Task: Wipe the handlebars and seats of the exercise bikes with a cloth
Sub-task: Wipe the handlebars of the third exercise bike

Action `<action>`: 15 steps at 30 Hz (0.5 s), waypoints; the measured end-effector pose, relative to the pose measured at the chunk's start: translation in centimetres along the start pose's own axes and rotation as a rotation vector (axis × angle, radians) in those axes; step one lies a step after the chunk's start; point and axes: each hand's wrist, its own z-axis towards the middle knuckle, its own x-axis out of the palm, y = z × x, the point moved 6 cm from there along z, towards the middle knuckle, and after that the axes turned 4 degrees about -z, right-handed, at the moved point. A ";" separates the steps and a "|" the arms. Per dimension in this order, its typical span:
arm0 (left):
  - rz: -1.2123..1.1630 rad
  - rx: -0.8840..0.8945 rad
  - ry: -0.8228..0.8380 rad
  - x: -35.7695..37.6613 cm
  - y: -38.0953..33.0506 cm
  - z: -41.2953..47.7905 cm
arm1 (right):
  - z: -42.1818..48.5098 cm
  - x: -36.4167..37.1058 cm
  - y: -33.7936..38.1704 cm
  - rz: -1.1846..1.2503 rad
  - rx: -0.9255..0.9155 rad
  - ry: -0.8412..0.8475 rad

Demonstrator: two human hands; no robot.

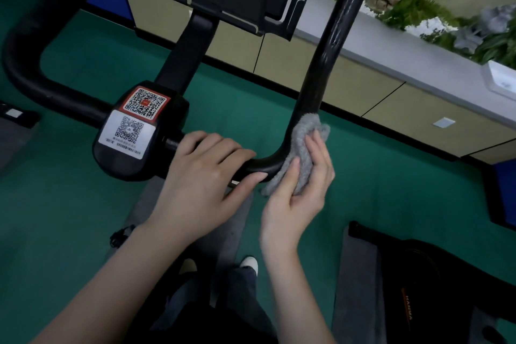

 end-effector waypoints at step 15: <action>-0.061 -0.054 0.001 -0.2 -0.1 0.0 | 8.2 6.0 4.2 -0.586 -0.733 1.582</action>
